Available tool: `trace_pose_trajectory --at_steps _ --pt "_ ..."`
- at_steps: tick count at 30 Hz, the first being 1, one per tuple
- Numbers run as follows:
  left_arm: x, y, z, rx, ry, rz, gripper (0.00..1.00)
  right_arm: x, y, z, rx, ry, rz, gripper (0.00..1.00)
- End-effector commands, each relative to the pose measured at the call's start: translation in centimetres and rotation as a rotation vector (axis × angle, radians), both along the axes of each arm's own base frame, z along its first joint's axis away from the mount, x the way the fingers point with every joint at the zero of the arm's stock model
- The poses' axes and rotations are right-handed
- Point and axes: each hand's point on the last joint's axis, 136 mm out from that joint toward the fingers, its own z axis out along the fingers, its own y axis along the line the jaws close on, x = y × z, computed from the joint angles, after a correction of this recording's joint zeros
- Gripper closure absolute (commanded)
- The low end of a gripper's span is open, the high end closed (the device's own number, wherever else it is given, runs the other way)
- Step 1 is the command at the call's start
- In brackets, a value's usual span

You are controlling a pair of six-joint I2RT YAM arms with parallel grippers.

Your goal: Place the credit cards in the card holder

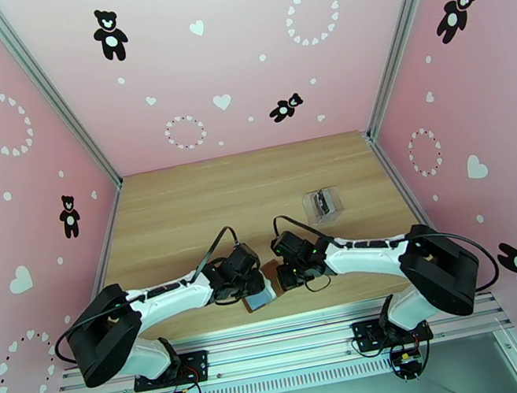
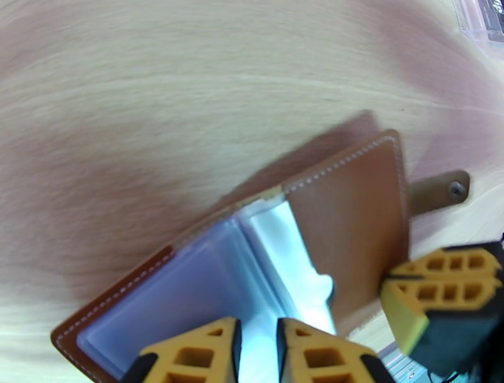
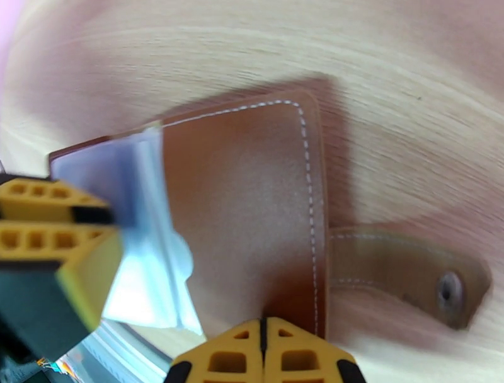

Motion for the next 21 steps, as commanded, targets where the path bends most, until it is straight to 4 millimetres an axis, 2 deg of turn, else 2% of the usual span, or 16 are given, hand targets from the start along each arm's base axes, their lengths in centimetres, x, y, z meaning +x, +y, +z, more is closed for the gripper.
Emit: trace_pose_trajectory --at_steps 1,9,13,21 --pt "-0.5 2.0 -0.3 0.052 -0.004 0.02 0.76 0.6 0.7 -0.2 0.014 0.001 -0.026 0.97" --pt "-1.8 4.5 -1.4 0.1 0.027 0.039 0.76 0.9 0.7 -0.7 0.027 -0.006 -0.083 0.97" --pt "-1.9 5.2 -1.8 0.105 0.035 0.052 0.76 1.2 0.6 -0.4 0.037 -0.023 -0.106 0.95" --pt "-0.3 6.5 -2.5 0.115 0.036 0.086 0.77 0.5 0.7 -0.1 0.031 -0.029 -0.096 0.94"
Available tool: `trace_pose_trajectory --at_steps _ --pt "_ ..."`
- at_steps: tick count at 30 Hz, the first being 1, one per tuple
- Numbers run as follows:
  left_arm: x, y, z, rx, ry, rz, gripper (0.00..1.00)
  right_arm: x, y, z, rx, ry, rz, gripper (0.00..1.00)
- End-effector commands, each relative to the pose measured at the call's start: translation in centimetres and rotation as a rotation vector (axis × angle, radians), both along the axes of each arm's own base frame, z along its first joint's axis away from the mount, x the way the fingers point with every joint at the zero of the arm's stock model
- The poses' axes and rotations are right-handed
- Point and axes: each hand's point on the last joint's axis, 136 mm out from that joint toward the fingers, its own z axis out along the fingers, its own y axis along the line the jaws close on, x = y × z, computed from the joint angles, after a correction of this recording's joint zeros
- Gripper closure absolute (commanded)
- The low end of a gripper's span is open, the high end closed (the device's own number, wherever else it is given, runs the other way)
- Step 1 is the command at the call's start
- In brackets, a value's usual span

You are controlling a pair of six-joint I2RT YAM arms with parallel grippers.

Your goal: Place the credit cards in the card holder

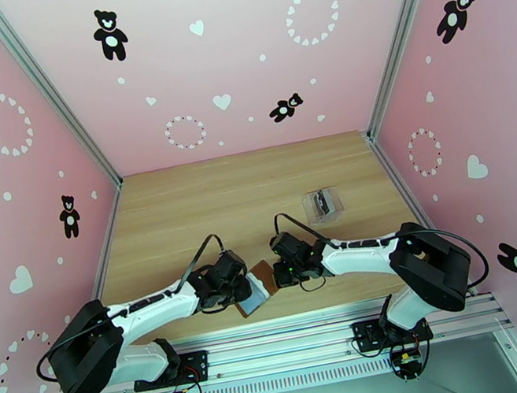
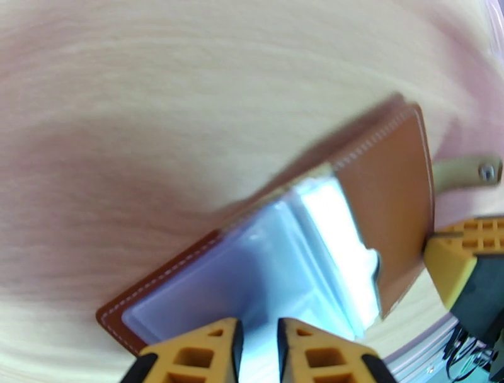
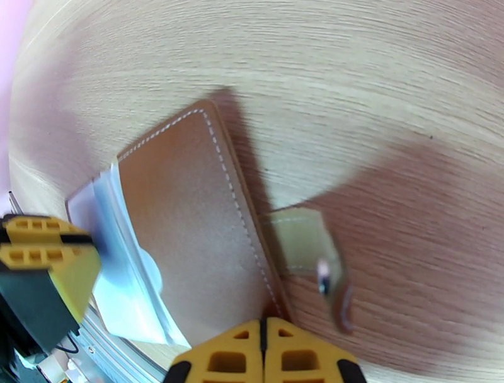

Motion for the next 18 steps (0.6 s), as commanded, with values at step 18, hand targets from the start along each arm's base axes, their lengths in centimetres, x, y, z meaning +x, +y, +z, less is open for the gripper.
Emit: trace_pose_trajectory --at_steps 18 --pt "3.3 -0.3 2.5 0.011 -0.087 -0.067 0.76 -0.2 0.9 3.5 0.072 -0.12 -0.005 0.76"
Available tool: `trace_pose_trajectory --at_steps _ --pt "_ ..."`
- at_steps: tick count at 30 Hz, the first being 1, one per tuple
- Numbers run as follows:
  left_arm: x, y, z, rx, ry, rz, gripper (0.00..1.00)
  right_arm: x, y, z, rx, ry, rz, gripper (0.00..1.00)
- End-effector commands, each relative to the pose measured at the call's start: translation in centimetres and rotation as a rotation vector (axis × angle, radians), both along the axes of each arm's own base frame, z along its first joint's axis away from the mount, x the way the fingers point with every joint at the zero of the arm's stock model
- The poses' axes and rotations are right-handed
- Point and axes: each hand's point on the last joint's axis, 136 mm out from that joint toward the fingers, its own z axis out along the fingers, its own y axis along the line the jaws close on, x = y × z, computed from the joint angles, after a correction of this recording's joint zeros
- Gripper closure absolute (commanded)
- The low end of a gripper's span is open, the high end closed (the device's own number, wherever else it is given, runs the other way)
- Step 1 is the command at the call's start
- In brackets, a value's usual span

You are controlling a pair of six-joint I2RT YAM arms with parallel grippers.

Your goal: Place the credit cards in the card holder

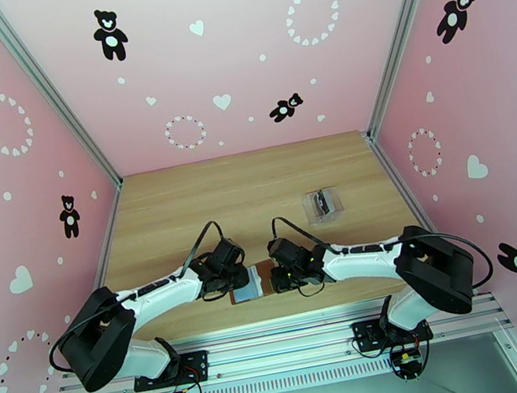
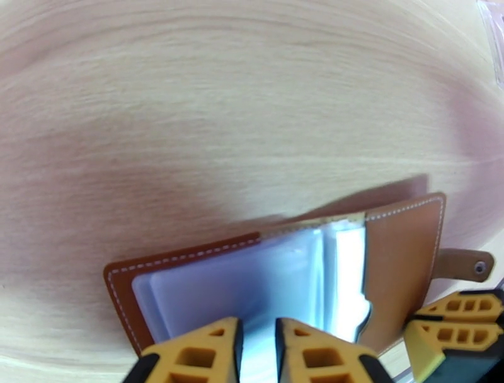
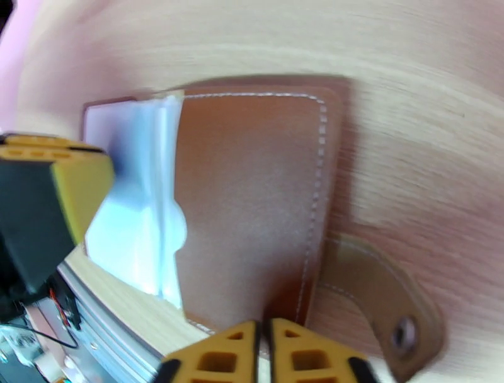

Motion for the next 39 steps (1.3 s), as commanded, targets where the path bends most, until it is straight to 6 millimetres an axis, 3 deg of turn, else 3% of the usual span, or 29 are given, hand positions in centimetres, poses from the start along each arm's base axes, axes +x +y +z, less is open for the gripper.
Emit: trace_pose_trajectory --at_steps 1,6,12,17,19,25,27,33,39 --pt "0.2 0.1 2.4 -0.03 -0.049 -0.016 0.74 1.0 -0.1 2.8 0.026 -0.101 -0.008 0.76" --pt "-0.3 0.5 4.6 -0.077 -0.09 -0.011 0.6 2.4 -1.6 6.8 -0.025 -0.23 -0.003 0.65" --pt "-1.0 1.2 5.3 -0.08 -0.086 -0.012 0.59 4.1 -3.4 10.6 -0.06 -0.332 -0.004 0.56" --pt "-1.5 0.1 5.5 -0.141 -0.081 -0.043 0.61 5.3 -4.8 12.5 -0.067 -0.369 0.008 0.55" --pt "-1.5 0.1 5.8 -0.14 -0.093 -0.042 0.61 5.7 -5.6 13.6 -0.068 -0.401 0.007 0.6" --pt "-1.5 1.5 7.0 -0.13 -0.154 -0.011 0.56 7.6 -10.1 16.5 -0.125 -0.538 -0.067 0.66" --pt "-1.4 2.1 7.5 -0.123 -0.173 0.004 0.51 8.1 -11.3 16.9 -0.13 -0.553 -0.083 0.62" --pt "-1.3 4.5 9.0 -0.056 -0.243 0.049 0.32 10.8 -15.7 17.4 -0.259 -0.547 -0.161 0.37" --pt "-1.7 5.6 7.4 0.015 -0.207 0.058 0.31 13.9 -17.6 16.6 -0.33 -0.424 -0.13 0.25"
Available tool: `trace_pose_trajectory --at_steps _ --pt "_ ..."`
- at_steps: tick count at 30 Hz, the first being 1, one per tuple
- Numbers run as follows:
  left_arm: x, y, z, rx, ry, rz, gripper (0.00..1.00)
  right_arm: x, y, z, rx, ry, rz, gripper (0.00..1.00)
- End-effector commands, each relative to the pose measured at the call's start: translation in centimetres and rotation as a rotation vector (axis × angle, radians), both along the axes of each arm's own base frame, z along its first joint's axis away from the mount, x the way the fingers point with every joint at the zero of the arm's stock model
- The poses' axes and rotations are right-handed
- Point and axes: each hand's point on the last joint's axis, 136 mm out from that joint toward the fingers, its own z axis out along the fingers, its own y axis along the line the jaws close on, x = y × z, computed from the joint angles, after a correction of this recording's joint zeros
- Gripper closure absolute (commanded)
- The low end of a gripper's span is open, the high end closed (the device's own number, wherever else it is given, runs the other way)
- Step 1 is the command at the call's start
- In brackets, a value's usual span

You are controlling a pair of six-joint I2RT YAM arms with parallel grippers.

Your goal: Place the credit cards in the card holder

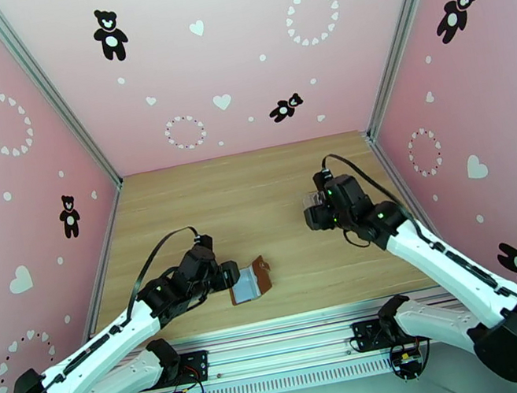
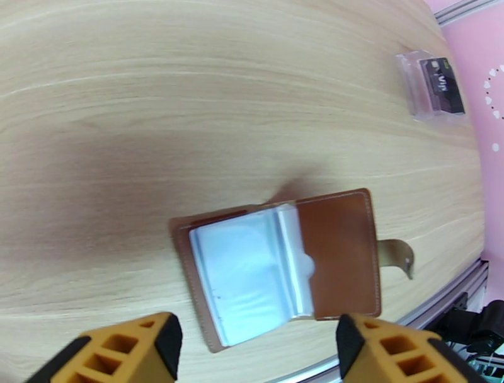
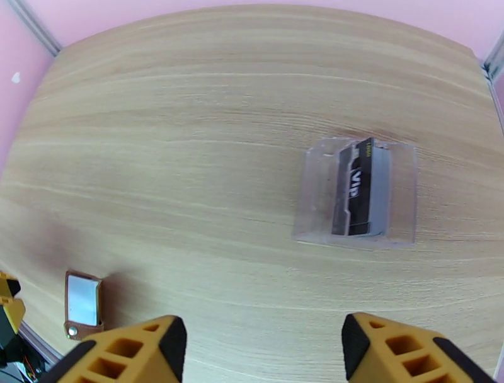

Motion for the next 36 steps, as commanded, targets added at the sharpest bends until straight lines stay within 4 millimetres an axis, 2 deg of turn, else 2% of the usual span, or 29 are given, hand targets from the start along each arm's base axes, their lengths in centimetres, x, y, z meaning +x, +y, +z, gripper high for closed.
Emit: trace_pose_trajectory --at_steps 1,7,15,20,36 --pt "-0.5 1.5 -1.5 0.087 0.026 0.019 0.31 1.0 -1.0 -1.1 -0.08 0.106 0.037 0.24" --pt "-0.7 2.1 -2.3 0.103 0.019 0.007 0.3 4.6 -2.9 -3.9 -0.142 0.227 -0.01 0.22" --pt "-0.9 0.6 -3.5 0.066 0.055 -0.048 0.32 7.8 -6.0 -6.9 -0.236 0.344 -0.078 0.23" --pt "-0.9 0.5 -3.9 0.074 0.058 -0.047 0.32 8.4 -6.8 -8.9 -0.266 0.419 -0.076 0.23" --pt "-0.9 -0.6 -4.4 0.04 0.094 -0.066 0.33 9.6 -7.3 -11.3 -0.321 0.481 -0.08 0.13"
